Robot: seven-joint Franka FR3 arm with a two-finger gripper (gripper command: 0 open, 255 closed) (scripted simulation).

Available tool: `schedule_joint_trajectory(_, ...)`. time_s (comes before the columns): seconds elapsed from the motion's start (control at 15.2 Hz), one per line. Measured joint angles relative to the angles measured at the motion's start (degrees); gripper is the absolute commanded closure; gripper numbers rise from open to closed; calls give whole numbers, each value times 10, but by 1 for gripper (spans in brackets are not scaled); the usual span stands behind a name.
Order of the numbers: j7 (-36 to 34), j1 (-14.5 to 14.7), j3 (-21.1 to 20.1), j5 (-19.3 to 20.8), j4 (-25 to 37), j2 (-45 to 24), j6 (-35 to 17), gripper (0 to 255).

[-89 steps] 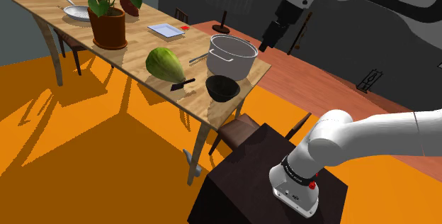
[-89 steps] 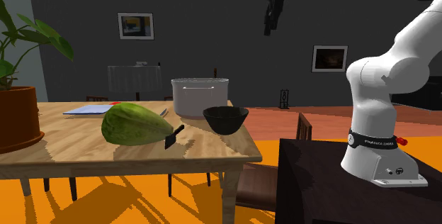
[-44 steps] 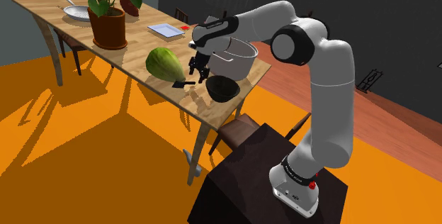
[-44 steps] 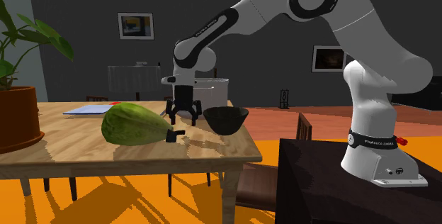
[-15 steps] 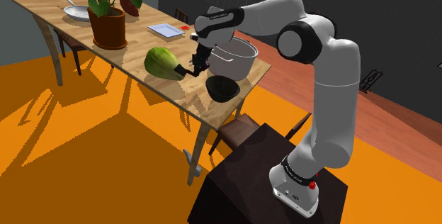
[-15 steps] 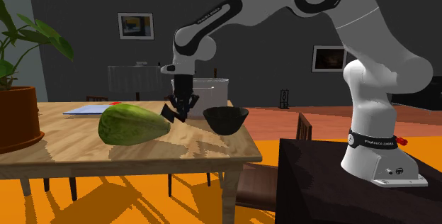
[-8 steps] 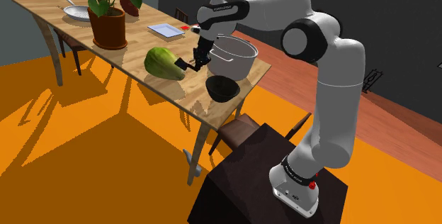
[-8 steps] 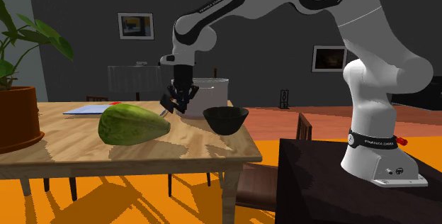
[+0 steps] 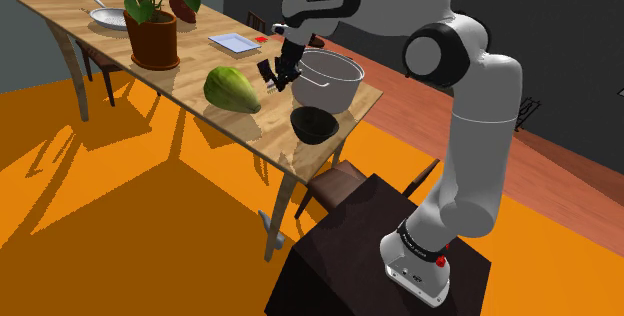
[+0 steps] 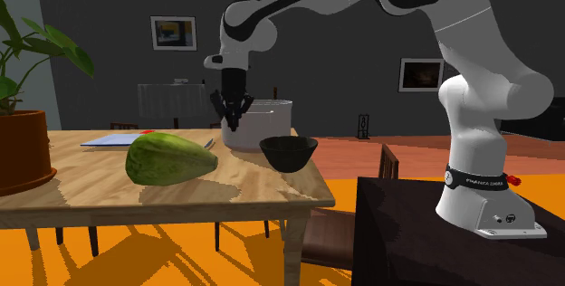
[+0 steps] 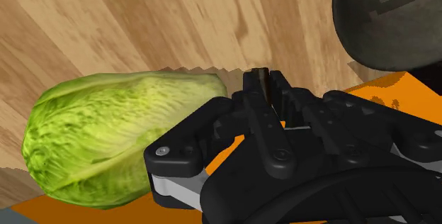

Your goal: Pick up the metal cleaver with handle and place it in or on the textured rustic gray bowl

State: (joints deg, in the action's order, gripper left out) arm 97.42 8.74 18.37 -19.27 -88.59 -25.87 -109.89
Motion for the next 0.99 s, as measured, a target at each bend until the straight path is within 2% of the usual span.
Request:
schedule_joint_trajectory(0.4,-10,0,3,7,29,11,38,255)
schedule_joint_trajectory(0.46,-10,0,3,7,29,11,38,0)
schedule_joint_trajectory(0.59,-6,-1,5,15,34,4,37,0)
schedule_joint_trajectory(0.99,25,7,35,121,91,-62,29,0)
